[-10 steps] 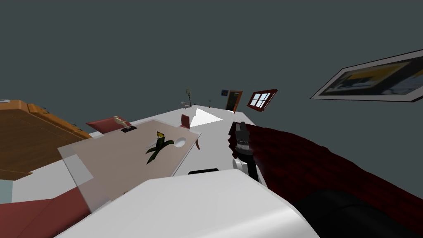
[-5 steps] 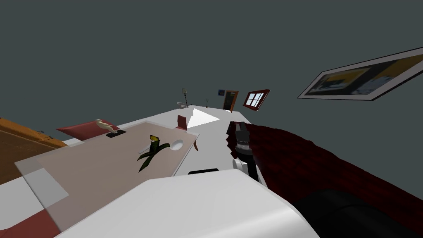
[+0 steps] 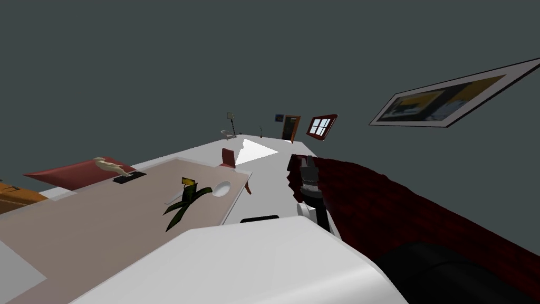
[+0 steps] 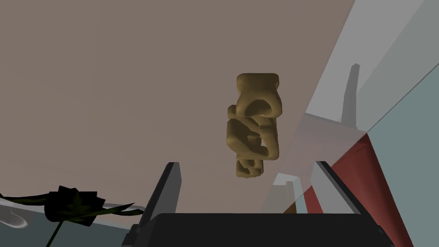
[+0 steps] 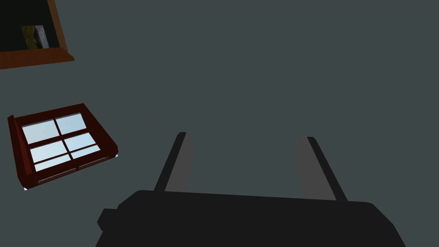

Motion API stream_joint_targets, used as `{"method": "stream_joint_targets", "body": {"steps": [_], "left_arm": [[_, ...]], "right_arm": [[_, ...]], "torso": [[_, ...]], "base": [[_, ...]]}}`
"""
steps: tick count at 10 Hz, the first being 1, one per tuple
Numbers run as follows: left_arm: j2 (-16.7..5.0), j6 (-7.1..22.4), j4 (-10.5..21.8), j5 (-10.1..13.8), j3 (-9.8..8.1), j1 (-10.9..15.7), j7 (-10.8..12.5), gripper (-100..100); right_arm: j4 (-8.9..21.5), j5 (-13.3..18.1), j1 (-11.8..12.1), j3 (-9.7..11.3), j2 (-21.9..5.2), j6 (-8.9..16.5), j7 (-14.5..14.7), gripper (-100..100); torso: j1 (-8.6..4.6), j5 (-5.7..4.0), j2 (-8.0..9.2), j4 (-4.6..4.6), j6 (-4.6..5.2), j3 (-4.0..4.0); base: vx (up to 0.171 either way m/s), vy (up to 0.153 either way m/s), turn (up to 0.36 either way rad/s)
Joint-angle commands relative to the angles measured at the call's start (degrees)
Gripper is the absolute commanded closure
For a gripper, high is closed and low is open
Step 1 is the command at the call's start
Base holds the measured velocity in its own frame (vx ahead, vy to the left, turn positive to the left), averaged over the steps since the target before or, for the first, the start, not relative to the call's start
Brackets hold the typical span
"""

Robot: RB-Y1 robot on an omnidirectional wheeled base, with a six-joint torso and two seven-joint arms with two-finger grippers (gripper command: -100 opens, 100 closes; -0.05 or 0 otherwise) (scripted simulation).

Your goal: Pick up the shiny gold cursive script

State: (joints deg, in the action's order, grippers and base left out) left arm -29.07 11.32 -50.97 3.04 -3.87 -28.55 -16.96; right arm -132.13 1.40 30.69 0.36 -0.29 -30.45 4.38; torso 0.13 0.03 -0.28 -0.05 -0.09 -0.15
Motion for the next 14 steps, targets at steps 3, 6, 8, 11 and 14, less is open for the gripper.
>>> {"method": "stream_joint_targets", "body": {"steps": [3, 6, 8, 11, 14], "left_arm": [[-0.74, 3.15, 4.14, 0.77, 0.5, 0.63, -0.54, -100], [-0.75, 3.3, 3.59, 0.78, 0.47, 0.41, -0.52, 0], [-0.04, 2.01, 7.05, -0.95, -0.02, 2.75, 0.1, -100], [0.66, 0.73, 10.53, -2.68, -0.51, 5.1, 0.71, -100], [1.6, -0.99, 15.17, -4.98, -1.16, 8.22, 1.52, -100]], "right_arm": [[0.0, 0.0, 0.0, 0.0, 0.0, 0.0, 0.0, 0], [0.0, 0.0, 0.0, 0.0, 0.0, 0.0, 0.0, 0], [0.0, 0.0, 0.0, 0.0, 0.0, 0.0, 0.0, 0], [0.0, 0.0, 0.0, 0.0, 0.0, 0.0, 0.0, 0], [0.0, 0.0, 0.0, 0.0, 0.0, 0.0, 0.0, 0]], "torso": [[0.07, 0.01, -0.07, -0.02, -0.01, -0.04], [-0.04, -0.01, 0.05, 0.01, -0.02, 0.02], [0.0, 0.0, 0.13, 0.03, -0.02, 0.07], [0.06, 0.01, 0.19, 0.04, -0.02, 0.11], [0.06, 0.01, 0.19, 0.04, -0.02, 0.11]], "base": [[0.049, 0.023, -0.135], [0.012, 0.003, -0.009], [-0.015, 0.02, -0.006], [-0.023, 0.026, -0.005], [-0.023, 0.026, -0.006]]}}
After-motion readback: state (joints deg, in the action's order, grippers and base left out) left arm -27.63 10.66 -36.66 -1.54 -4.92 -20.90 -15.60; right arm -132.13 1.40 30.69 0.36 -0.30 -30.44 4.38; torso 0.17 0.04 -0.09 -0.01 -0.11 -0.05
